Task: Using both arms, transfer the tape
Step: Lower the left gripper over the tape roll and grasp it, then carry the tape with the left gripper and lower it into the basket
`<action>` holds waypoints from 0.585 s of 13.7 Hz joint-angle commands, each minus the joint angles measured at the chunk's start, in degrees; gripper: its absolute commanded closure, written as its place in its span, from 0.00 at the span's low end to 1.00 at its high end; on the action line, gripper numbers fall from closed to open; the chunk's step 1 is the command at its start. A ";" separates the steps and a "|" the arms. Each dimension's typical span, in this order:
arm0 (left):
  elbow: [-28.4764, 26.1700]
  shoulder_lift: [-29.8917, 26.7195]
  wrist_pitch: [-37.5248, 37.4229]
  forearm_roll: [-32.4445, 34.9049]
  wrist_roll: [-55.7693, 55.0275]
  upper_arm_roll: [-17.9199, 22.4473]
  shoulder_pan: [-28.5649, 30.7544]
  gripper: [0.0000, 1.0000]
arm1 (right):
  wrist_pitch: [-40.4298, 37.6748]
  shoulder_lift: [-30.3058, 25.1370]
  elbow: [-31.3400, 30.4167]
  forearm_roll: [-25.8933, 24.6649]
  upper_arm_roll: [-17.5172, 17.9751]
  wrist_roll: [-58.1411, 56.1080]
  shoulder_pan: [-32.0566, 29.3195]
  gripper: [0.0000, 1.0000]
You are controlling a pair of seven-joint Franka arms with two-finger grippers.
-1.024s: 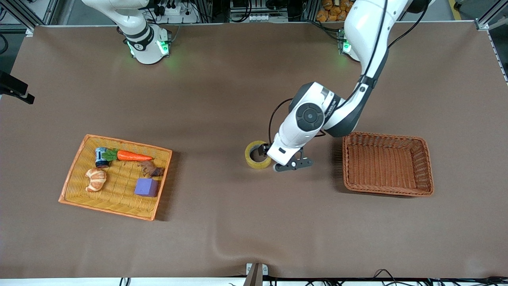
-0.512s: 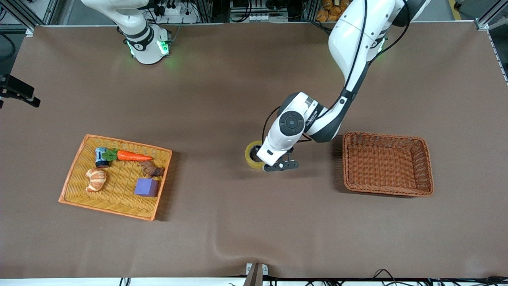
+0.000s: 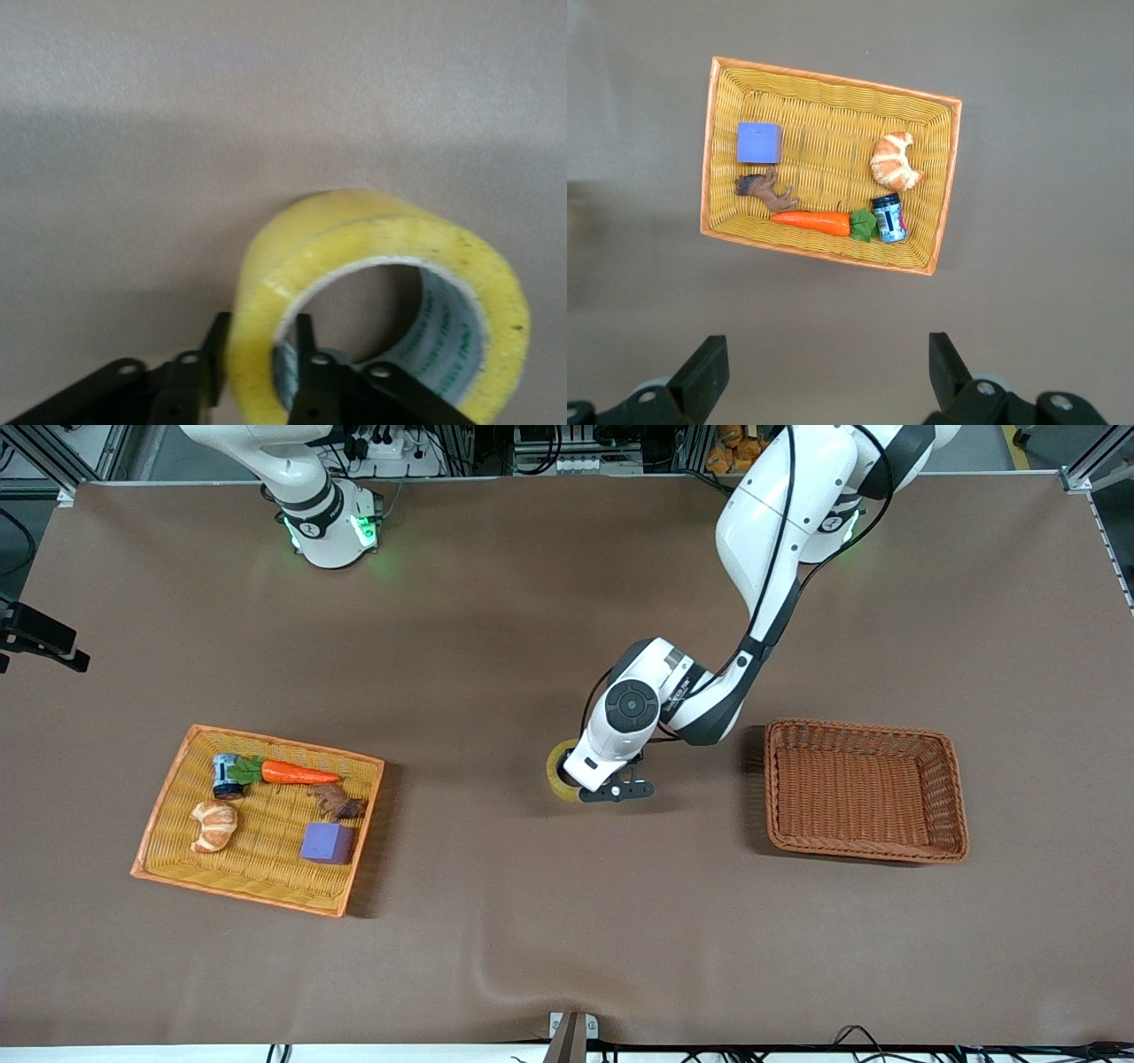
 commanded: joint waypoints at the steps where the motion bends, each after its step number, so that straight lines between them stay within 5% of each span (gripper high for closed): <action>1: 0.56 -1.70 -0.05 3.06 0.44 0.40 0.30 1.00 | 0.43 -0.31 -0.44 0.88 -0.96 -0.11 1.19 0.00; 8: -0.49 -16.11 -15.58 3.16 8.86 0.48 9.60 1.00 | -0.09 -0.05 -0.35 0.79 -0.96 1.11 1.37 0.00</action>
